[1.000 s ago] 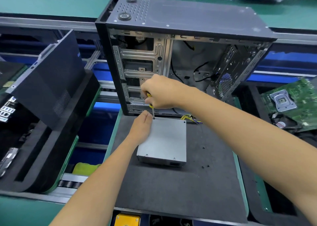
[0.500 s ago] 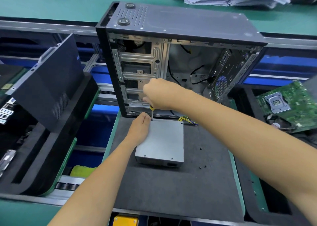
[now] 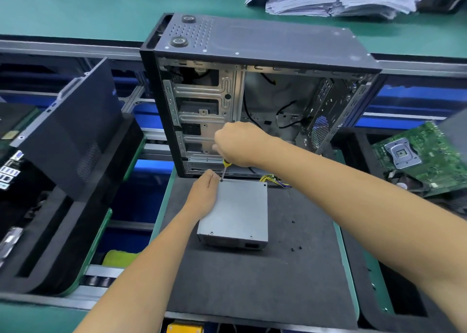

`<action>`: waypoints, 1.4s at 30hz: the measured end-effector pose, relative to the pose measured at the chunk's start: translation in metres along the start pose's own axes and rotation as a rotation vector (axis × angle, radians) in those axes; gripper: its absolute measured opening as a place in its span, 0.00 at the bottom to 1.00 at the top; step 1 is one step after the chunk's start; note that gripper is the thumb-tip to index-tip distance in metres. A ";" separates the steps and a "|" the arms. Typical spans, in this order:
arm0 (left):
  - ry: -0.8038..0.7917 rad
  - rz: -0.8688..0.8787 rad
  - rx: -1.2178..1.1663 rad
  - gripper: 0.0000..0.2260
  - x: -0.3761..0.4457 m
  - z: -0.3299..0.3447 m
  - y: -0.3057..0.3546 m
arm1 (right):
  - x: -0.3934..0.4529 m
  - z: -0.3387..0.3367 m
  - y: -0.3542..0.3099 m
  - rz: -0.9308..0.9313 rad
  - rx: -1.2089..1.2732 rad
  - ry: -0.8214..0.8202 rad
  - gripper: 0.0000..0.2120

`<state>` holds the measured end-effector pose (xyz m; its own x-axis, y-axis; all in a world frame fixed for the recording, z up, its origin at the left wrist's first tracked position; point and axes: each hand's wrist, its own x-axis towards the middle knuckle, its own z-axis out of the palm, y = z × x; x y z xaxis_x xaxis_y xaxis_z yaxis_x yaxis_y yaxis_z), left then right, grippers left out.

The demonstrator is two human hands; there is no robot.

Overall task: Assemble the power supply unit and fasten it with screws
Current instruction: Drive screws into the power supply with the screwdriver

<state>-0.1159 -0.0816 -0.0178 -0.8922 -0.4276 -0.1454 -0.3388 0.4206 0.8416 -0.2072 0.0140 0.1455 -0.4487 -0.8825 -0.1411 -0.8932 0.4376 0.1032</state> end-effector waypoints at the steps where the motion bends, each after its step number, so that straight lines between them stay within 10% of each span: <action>1: -0.001 0.003 0.012 0.13 0.000 0.000 0.001 | -0.001 0.000 0.002 0.001 0.039 -0.048 0.06; 42: -0.026 -0.042 -0.077 0.12 0.002 -0.001 -0.001 | 0.007 -0.010 -0.002 -0.101 0.102 -0.057 0.02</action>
<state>-0.1173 -0.0836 -0.0188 -0.8854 -0.4222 -0.1946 -0.3534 0.3392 0.8718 -0.2085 0.0049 0.1542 -0.3548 -0.9130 -0.2013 -0.9309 0.3649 -0.0147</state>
